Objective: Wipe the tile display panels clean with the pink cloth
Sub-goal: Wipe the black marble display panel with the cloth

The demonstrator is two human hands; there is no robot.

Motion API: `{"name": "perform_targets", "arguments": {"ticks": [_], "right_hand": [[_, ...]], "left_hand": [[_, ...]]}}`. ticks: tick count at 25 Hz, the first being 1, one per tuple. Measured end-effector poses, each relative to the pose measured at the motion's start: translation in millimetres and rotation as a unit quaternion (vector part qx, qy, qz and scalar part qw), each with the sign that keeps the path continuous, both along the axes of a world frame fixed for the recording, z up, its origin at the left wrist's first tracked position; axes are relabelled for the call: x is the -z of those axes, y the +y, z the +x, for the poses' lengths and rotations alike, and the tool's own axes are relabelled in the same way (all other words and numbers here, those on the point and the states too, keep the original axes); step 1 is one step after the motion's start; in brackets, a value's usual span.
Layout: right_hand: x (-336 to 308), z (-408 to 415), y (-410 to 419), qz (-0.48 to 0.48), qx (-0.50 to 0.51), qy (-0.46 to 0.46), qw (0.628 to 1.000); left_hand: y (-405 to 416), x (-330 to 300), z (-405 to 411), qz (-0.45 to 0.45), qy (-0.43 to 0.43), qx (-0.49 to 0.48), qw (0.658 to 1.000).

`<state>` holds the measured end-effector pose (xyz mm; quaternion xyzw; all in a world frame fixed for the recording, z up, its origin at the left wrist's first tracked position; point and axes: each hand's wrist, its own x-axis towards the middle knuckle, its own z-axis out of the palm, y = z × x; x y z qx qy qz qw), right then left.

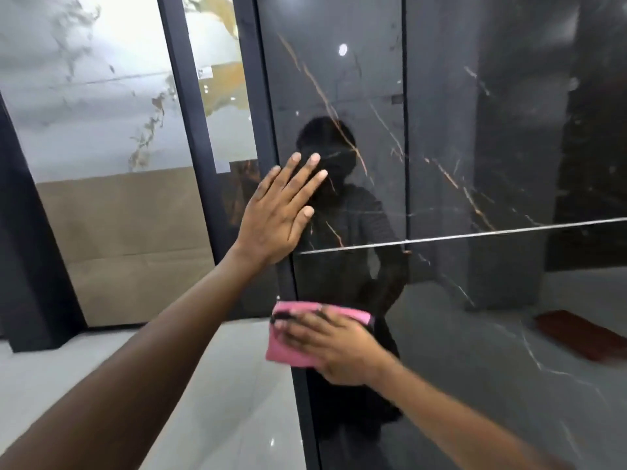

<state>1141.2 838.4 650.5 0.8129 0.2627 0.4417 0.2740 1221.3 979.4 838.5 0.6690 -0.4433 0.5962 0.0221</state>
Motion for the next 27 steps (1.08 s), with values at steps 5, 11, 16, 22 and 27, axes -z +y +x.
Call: {"name": "perform_targets", "arguments": {"ticks": [5, 11, 16, 22, 27], "right_hand": [[-138, -52, -144, 0.377, 0.048, -0.257, 0.889], [-56, -22, -81, 0.366, -0.006, -0.264, 0.893], [96, -2, -3, -0.047, -0.008, -0.068, 0.997], [-96, -65, -181, 0.499, 0.111, -0.262, 0.819], [47, -11, -78, 0.342, 0.024, -0.268, 0.9]], "left_hand": [[-8, 50, 13, -0.027, -0.02, -0.024, 0.999], [-13, 56, 18, -0.055, -0.042, -0.038, 0.997], [-16, 90, 2, -0.064, -0.031, 0.017, 0.997], [-21, 121, 19, -0.051, -0.057, -0.039, 0.996], [-21, 123, 20, -0.046, -0.073, -0.043, 0.995]]}}
